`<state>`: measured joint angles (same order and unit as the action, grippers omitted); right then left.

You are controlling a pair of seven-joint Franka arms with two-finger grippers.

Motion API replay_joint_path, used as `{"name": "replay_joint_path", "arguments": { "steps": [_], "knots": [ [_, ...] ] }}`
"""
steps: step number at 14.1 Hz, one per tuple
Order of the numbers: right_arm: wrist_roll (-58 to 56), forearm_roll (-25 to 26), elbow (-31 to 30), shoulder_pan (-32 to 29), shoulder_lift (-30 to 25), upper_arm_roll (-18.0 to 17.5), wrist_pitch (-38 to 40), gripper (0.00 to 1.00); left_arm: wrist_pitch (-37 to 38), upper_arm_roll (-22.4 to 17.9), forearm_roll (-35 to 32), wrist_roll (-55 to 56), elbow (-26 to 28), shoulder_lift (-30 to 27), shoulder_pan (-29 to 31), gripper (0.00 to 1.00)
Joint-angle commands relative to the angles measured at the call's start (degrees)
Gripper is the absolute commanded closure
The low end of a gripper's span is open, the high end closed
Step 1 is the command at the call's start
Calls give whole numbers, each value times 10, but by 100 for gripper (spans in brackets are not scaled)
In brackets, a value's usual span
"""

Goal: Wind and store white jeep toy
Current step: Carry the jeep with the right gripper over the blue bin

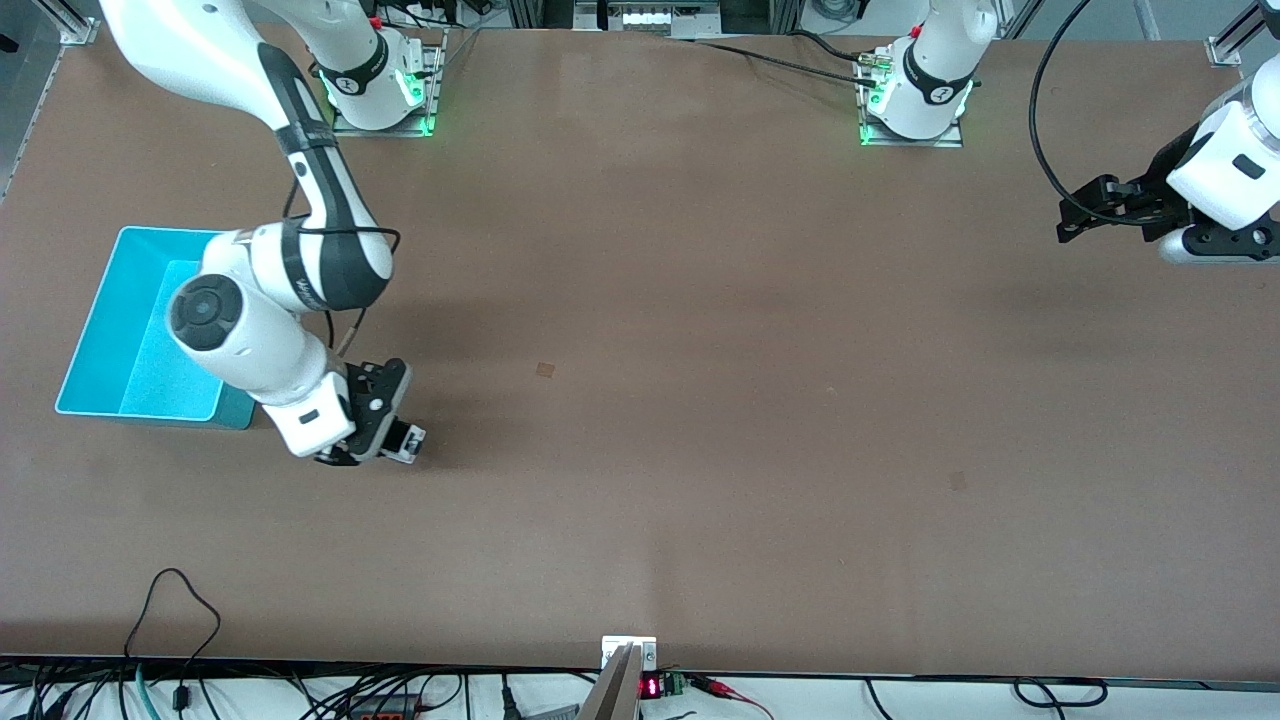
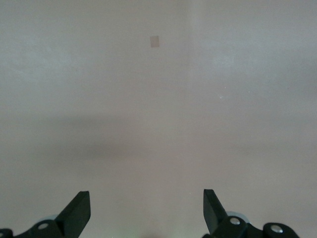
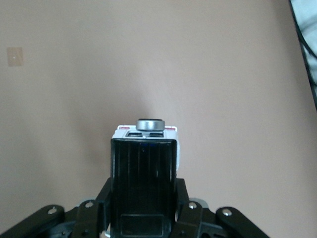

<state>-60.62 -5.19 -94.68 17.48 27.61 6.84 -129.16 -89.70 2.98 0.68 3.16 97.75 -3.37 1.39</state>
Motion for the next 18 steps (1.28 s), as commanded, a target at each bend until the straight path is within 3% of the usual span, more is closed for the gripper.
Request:
{"name": "replay_joint_path", "arguments": {
  "steps": [1,5,11,18],
  "knots": [
    [93,-4,-46,5,-54,32,20,100,8,3,8,-4,-2,-6,3,0],
    [225,11,-74,5,-89,85,52,100,8,3,8,-4,-3,-6,3,0],
    [368,89,-138,7,-122,158,49,100,8,4,8,-4,-3,-6,3,0],
    [424,103,-273,4,-149,246,-80,100,8,4,8,-3,-3,-7,3,0]
  ]
}}
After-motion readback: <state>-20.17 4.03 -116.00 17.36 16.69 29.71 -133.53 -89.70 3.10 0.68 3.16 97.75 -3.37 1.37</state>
